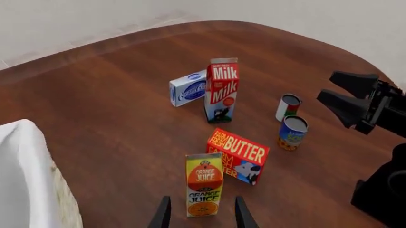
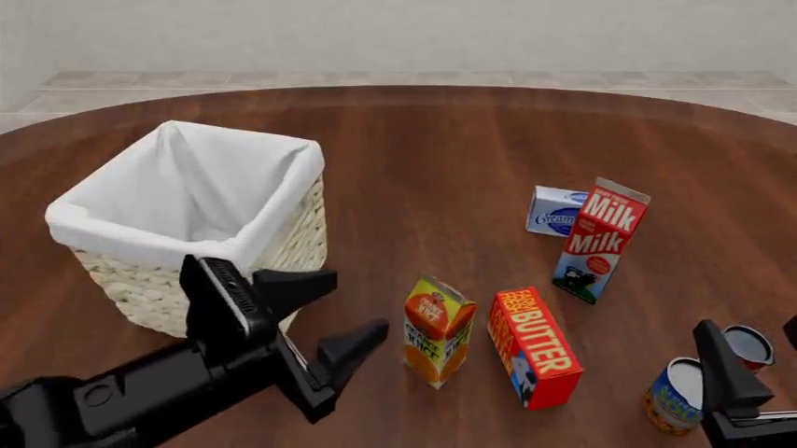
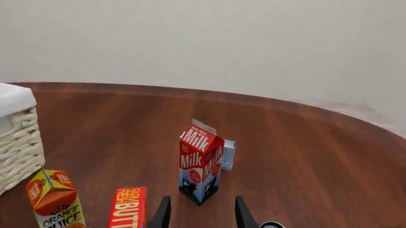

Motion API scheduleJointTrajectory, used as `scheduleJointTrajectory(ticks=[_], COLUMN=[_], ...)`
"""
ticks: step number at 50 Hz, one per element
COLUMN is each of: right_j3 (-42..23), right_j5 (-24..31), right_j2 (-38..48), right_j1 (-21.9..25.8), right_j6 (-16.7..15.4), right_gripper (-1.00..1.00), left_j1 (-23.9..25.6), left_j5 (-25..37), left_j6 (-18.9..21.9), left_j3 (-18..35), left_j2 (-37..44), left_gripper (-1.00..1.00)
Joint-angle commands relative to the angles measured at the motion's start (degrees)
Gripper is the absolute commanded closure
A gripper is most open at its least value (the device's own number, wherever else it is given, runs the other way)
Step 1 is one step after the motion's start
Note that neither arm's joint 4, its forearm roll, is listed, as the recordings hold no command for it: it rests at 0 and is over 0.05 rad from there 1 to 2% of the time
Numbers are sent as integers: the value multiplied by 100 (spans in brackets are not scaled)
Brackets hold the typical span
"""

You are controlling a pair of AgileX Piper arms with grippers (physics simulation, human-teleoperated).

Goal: Pick up the orange juice, and put it in the basket.

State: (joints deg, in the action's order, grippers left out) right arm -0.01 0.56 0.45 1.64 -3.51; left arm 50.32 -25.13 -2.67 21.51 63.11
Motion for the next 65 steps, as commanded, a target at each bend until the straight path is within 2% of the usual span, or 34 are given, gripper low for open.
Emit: scheduleJointTrajectory(ticks=[1,6,8,23,49,56,65], right_j3=[0,0,0,0,0,0,0], right_j5=[12,10,5,12,13,14,-5], right_j2=[-7,-1,5,-4,21,22,54], right_j1=[-11,1,12,6,21,25,42], right_j6=[49,70,72,100,134,127,133], right_gripper=[-100,-100,-100,-100,-100,-100,-100], left_j1=[19,-22,-26,-27,-19,42,98], left_j5=[-622,-695,-778,-1259,-1572,-1676,-1688], left_j6=[-5,54,225,404,383,571,469], left_j3=[61,65,68,102,148,184,225], left_j2=[899,1037,1153,1773,2201,2383,2428], left_gripper=[-100,-100,-100,-100,-100,-100,-100])
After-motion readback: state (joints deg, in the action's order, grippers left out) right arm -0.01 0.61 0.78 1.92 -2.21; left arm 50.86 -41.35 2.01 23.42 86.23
